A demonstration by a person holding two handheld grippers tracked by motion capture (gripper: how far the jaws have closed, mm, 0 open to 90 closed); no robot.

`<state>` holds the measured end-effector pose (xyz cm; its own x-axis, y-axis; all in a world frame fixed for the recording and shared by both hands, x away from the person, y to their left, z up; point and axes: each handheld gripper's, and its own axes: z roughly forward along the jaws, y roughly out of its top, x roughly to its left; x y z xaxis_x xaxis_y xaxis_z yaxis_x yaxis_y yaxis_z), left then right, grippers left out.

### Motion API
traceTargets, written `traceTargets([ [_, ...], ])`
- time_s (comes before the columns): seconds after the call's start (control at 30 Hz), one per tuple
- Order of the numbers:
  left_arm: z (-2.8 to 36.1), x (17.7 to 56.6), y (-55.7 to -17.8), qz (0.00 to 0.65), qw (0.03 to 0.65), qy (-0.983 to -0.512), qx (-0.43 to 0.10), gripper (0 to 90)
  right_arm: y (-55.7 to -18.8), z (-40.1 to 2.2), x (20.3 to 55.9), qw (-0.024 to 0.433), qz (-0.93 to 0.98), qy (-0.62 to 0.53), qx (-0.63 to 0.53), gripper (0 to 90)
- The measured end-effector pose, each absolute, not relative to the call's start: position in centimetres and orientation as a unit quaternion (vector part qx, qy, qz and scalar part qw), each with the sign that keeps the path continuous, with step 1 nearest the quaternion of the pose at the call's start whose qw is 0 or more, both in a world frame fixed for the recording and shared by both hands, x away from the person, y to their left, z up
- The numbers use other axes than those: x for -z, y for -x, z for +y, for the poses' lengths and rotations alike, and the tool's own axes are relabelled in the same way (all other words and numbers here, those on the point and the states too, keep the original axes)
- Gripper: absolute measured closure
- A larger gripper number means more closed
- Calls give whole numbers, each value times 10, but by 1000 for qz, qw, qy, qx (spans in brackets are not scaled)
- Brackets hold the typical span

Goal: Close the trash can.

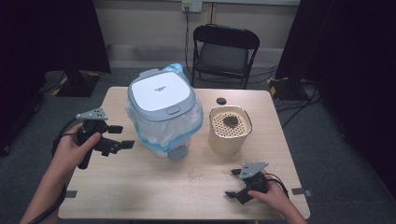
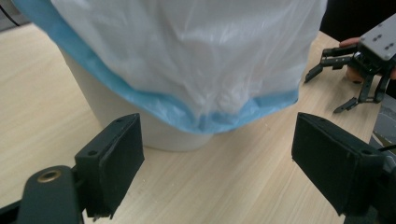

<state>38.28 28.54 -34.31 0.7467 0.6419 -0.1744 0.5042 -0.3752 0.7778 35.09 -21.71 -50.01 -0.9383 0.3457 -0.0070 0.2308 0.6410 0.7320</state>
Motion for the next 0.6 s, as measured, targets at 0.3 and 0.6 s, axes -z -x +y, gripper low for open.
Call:
traceTargets([
  [0.3,284,375,-377,355,441,-822,-62,164,-351,-217,500,73,903,-160,-392,129],
  [0.6,281,410,-371,354,437,-825,-48,163,-351,-217,500,74,903,-161,-392,128],
])
